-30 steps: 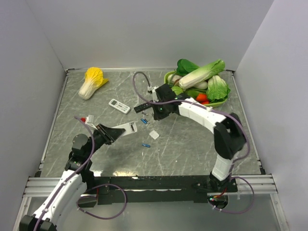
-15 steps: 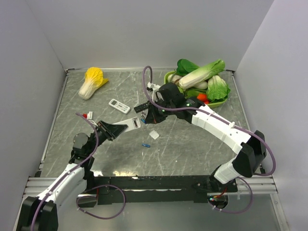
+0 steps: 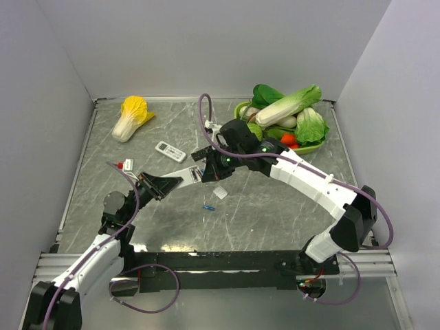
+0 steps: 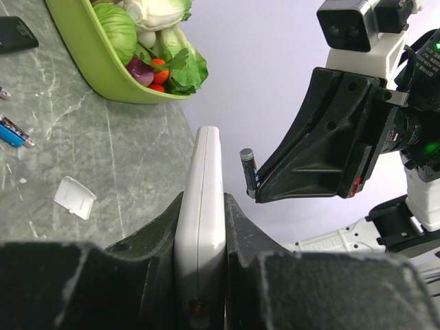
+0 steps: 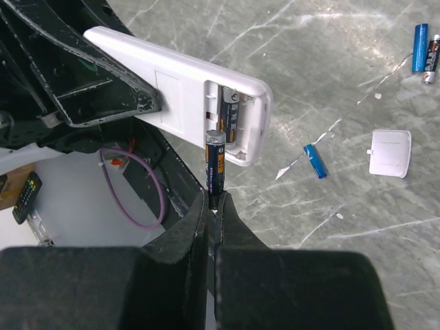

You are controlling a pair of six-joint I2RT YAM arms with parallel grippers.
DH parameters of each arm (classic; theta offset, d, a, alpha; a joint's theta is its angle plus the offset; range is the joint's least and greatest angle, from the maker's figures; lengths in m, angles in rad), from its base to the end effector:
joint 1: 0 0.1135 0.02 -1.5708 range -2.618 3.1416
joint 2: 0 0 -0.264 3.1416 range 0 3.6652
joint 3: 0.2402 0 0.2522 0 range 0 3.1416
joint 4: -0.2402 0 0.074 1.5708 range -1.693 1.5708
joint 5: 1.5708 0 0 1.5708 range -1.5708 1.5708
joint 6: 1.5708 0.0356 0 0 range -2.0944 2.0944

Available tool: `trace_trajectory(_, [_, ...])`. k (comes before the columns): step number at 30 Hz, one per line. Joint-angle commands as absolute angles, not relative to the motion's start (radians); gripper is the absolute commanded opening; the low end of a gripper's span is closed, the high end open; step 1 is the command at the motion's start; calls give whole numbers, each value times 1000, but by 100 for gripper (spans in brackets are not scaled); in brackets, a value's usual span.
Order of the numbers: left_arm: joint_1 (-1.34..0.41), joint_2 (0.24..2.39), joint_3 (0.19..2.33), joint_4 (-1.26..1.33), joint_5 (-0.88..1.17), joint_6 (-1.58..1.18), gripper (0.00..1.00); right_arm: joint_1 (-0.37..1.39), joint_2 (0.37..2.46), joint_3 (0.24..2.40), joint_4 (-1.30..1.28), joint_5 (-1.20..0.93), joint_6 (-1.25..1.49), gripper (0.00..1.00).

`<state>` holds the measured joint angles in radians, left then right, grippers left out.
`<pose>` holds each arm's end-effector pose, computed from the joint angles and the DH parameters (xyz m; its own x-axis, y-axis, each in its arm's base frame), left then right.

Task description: Load the batteries into the remote control

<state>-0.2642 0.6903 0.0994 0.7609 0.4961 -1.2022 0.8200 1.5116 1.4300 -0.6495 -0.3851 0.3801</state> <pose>0.1472 -0.0574 0.2128 -0.5778 -0.6935 -0.4302 0.3983 0.2205 -0.8904 0.2174 0.2526 0.3454 -0.7452 -0.2946 -0.5983 -0.6374 0.5784 0.5091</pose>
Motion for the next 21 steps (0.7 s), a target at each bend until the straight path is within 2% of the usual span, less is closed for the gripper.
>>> trace_trajectory(1, [-275,663,84,824,468,-1256,1,834,1545,1512,-693,-362,417,0])
trace_trajectory(21, [-302,597,46,727,371,-1400,1,854,1701,1753,-960,-282,454,0])
